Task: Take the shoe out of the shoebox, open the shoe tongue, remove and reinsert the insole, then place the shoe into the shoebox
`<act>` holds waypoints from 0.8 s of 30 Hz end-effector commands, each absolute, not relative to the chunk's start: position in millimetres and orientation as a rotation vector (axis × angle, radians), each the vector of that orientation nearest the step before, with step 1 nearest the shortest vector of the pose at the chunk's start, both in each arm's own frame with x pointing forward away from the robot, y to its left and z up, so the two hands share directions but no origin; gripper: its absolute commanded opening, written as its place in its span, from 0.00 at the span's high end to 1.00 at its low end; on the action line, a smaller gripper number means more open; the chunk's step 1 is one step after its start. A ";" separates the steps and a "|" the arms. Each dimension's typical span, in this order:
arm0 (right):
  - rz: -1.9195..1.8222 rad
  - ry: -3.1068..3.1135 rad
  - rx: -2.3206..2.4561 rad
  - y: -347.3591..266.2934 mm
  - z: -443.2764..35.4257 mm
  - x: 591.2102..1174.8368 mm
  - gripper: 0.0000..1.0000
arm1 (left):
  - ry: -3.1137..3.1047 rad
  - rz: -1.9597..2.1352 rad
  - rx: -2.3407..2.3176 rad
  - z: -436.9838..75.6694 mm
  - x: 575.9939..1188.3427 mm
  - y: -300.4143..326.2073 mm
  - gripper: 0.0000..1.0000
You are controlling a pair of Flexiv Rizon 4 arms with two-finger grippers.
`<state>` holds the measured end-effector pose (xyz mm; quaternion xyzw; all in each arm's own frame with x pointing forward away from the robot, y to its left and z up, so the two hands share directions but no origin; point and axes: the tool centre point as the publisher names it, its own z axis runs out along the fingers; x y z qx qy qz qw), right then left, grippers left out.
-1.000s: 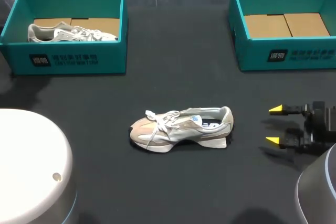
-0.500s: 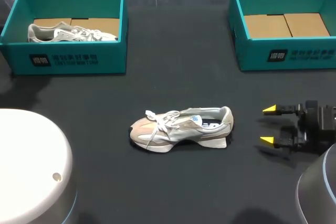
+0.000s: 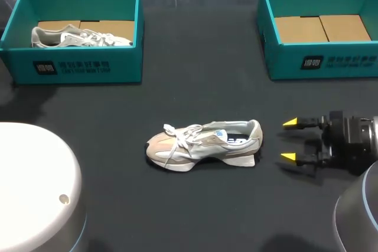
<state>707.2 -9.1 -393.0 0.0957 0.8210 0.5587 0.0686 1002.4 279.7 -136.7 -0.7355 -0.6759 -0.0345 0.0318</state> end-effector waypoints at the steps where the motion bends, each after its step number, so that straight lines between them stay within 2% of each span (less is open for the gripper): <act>1: 1.690 2.475 0.281 1.0 -397.7 713.0 0.00 | -2.079 -0.108 -2.265 -136.5 1002.8 280.0 0.00; 24: 1.739 2.513 0.223 47.5 -400.8 718.2 0.00 | -2.079 -0.108 -2.265 -136.5 1002.8 280.0 0.00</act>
